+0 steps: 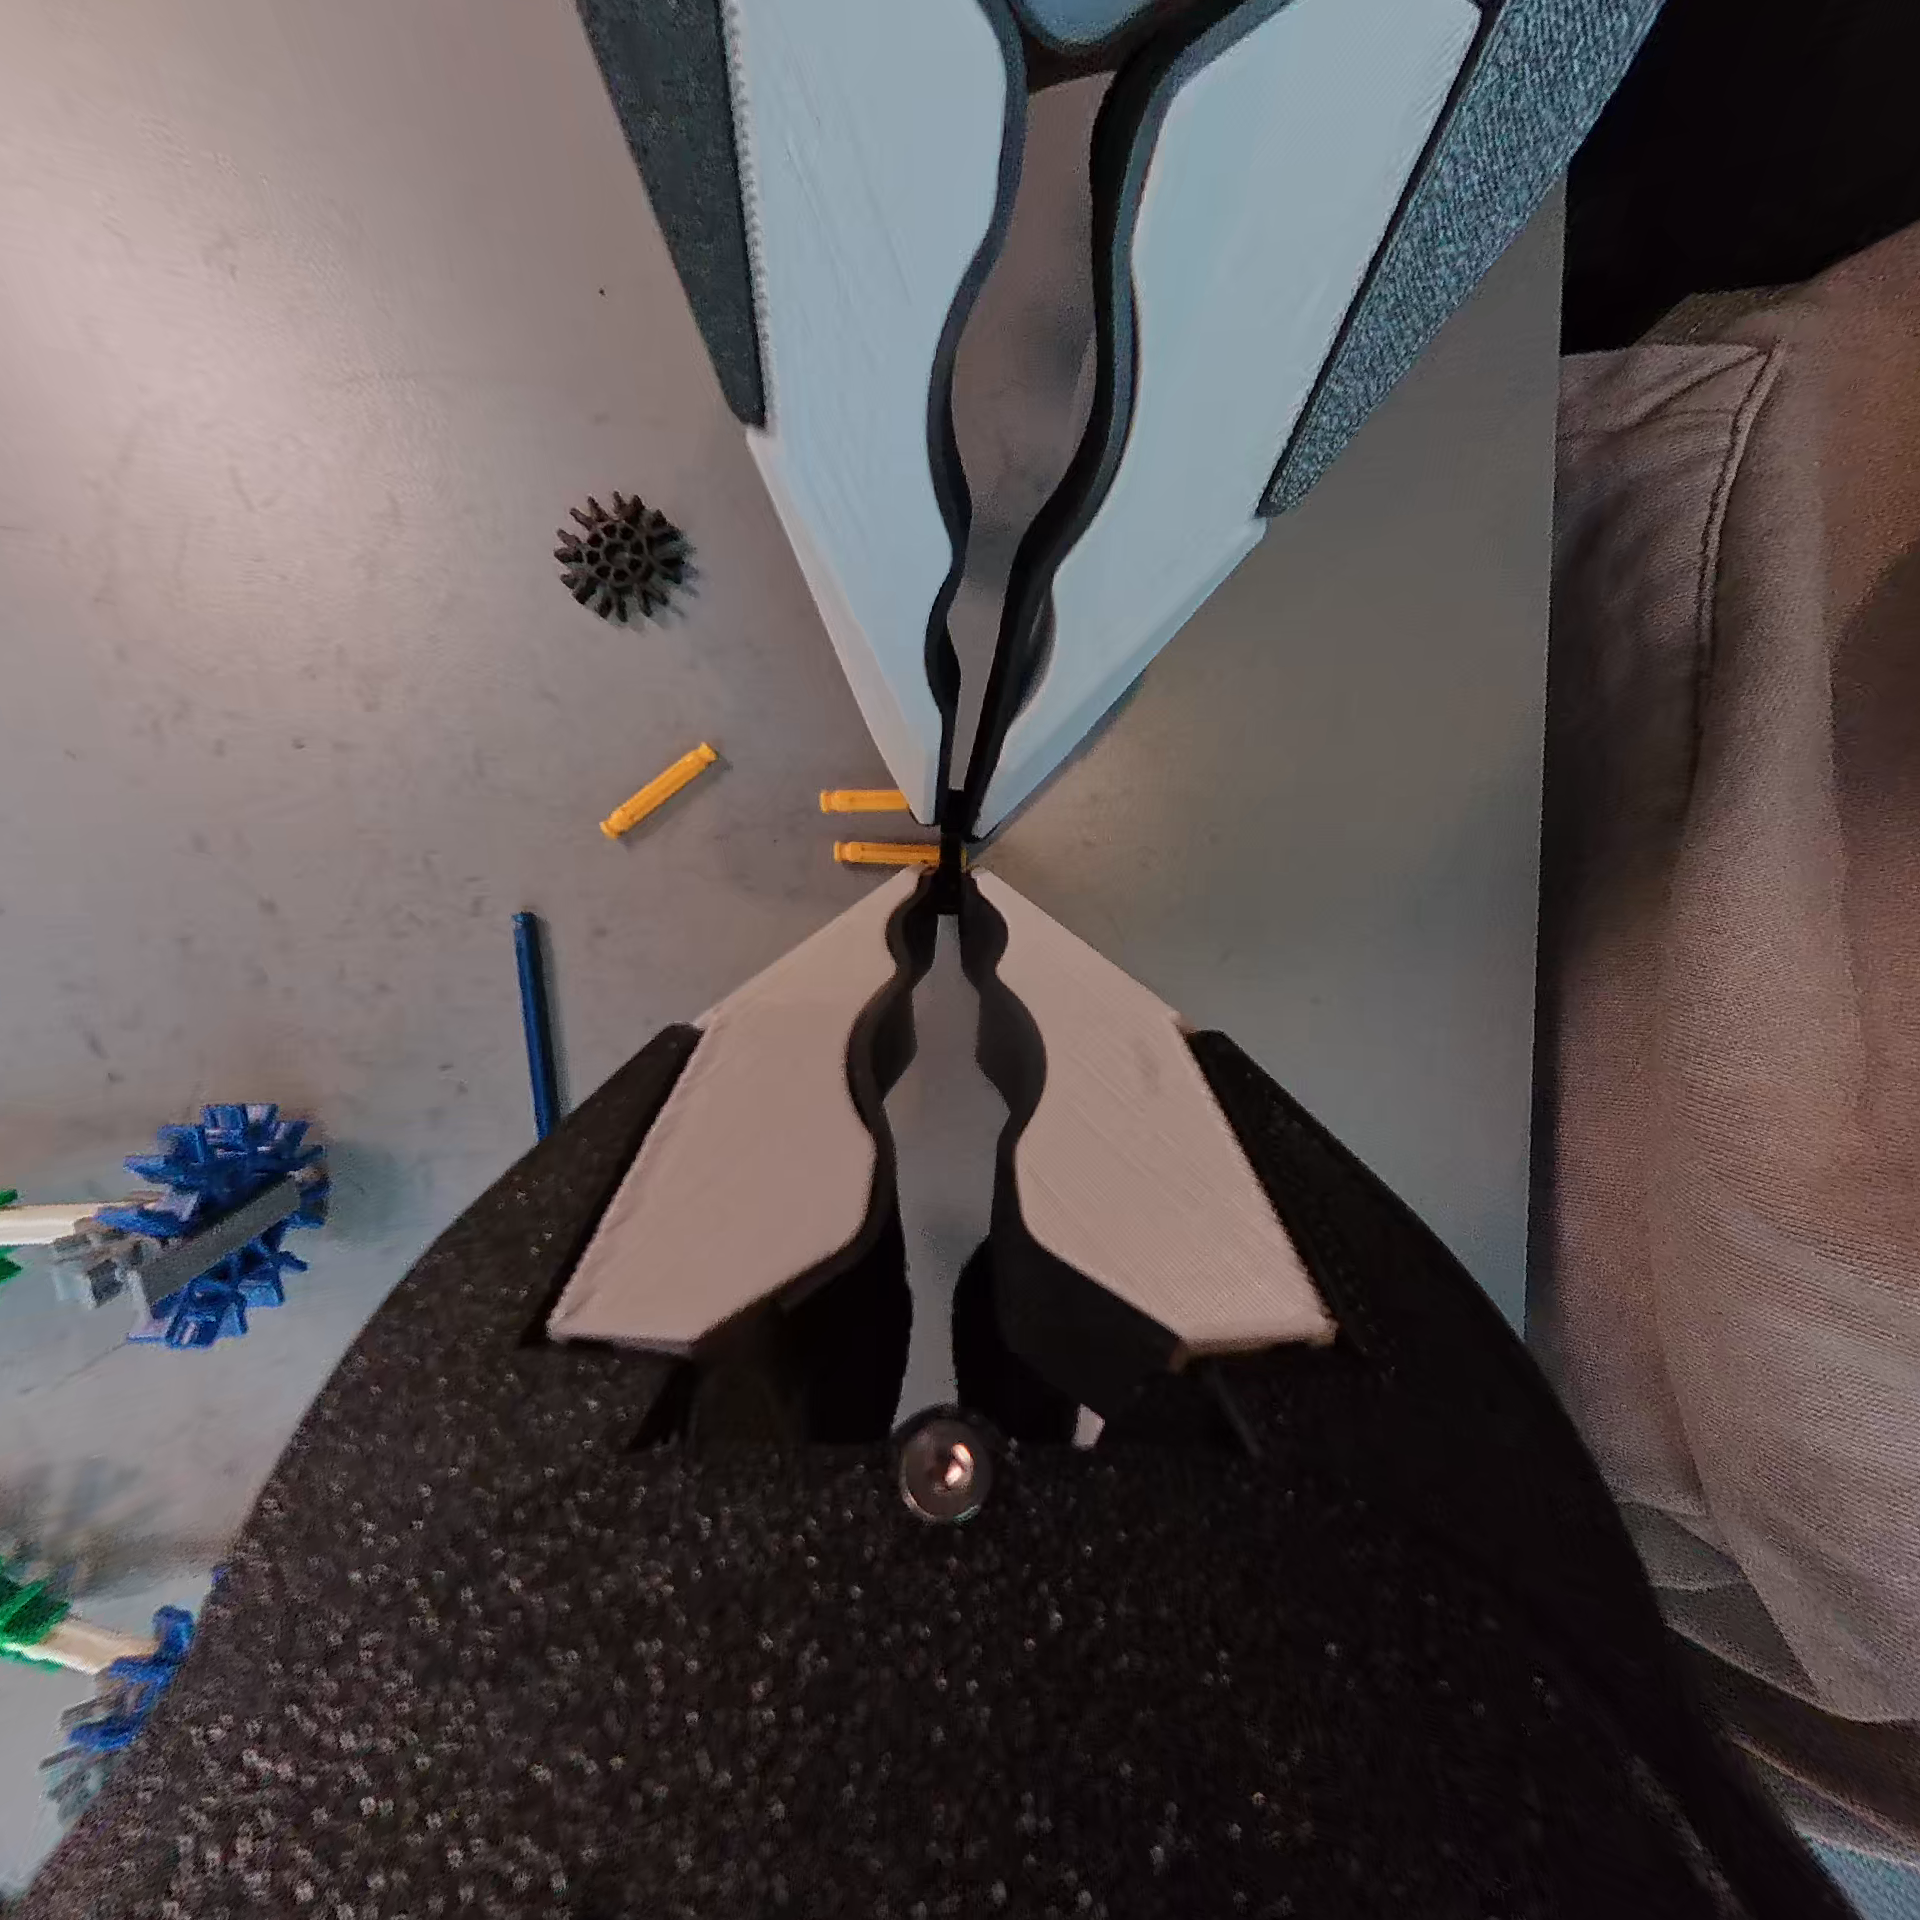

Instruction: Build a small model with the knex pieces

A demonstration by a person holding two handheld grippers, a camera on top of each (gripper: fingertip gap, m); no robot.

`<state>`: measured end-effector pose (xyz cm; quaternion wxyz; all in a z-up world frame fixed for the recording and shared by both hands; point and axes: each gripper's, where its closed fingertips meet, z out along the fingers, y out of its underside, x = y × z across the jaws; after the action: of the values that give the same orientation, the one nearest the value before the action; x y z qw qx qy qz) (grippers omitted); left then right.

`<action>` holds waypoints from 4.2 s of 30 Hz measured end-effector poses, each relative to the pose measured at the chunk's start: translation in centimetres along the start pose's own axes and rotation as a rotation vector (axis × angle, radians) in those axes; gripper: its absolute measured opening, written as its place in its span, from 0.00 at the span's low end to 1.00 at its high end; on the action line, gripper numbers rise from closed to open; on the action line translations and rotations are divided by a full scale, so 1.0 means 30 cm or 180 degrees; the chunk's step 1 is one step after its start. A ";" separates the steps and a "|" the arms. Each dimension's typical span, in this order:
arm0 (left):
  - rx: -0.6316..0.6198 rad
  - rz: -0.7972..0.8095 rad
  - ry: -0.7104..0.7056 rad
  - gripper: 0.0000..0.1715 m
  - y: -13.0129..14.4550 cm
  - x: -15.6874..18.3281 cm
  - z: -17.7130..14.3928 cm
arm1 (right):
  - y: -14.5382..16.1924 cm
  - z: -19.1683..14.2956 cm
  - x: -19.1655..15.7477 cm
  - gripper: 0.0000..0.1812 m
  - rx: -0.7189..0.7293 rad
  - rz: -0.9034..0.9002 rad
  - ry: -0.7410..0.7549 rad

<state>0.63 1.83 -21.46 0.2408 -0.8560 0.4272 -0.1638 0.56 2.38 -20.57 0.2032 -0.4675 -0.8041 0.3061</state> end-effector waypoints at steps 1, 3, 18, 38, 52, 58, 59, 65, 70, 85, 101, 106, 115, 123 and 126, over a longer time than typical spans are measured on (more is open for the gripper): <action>0.0092 -0.0074 0.0051 0.01 0.000 -0.001 -0.001 | -0.002 0.000 0.005 0.01 0.0012 -0.0028 0.0044; 0.0331 -0.0289 0.0220 0.01 -0.002 -0.005 -0.011 | -0.023 -0.009 0.016 0.02 0.0146 -0.0286 0.0221; 0.2524 -0.1698 0.1724 0.01 -0.174 -0.057 -0.278 | -0.188 -0.185 0.076 0.00 0.1358 -0.0999 0.1320; 0.2858 -0.1631 0.1566 0.01 -0.213 -0.061 -0.323 | -0.199 -0.207 0.098 0.05 0.1723 -0.0337 0.0958; 0.2993 -0.1535 0.1516 0.01 -0.228 -0.057 -0.330 | -0.248 -0.251 0.085 0.00 0.2438 0.0423 0.0229; 0.2960 -0.1474 0.1385 0.01 -0.224 -0.061 -0.319 | -0.248 -0.246 0.087 0.00 0.2437 0.0468 0.0206; 0.2955 -0.1454 0.1351 0.01 -0.223 -0.061 -0.318 | -0.247 -0.246 0.087 0.00 0.2434 0.0468 0.0204; 0.2843 -0.1371 0.1350 0.01 -0.219 -0.042 -0.305 | -0.246 -0.247 0.076 0.00 0.2446 0.0451 0.0128; 0.2754 -0.1295 0.1415 0.01 -0.216 -0.021 -0.296 | -0.245 -0.247 0.059 0.00 0.2465 0.0479 -0.0026; 0.2823 -0.1035 0.1488 0.01 -0.237 0.021 -0.316 | -0.257 -0.286 0.042 0.00 0.2661 0.0796 -0.0572; 0.2224 -0.0391 0.0547 0.01 -0.183 0.017 -0.227 | -0.200 -0.212 0.024 0.00 0.2060 0.0493 -0.0330; 0.2212 -0.0218 0.0616 0.00 -0.176 0.051 -0.222 | -0.200 -0.208 -0.012 0.00 0.2022 0.0399 -0.0465; 0.2080 -0.0220 0.0726 0.00 -0.171 0.075 -0.194 | -0.206 -0.195 -0.028 0.00 0.1953 0.0306 -0.0462; 0.1974 -0.0272 0.0615 0.01 -0.159 0.036 -0.178 | -0.197 -0.200 0.011 0.00 0.1960 0.0339 -0.0297; 0.1878 -0.0334 0.0518 0.01 -0.142 0.012 -0.162 | -0.201 -0.215 0.022 0.00 0.2036 0.0362 -0.0275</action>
<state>1.25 2.42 -15.05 0.4351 -0.7541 0.3343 -0.3609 0.42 2.64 -11.72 0.2880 -0.4107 -0.6476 0.5736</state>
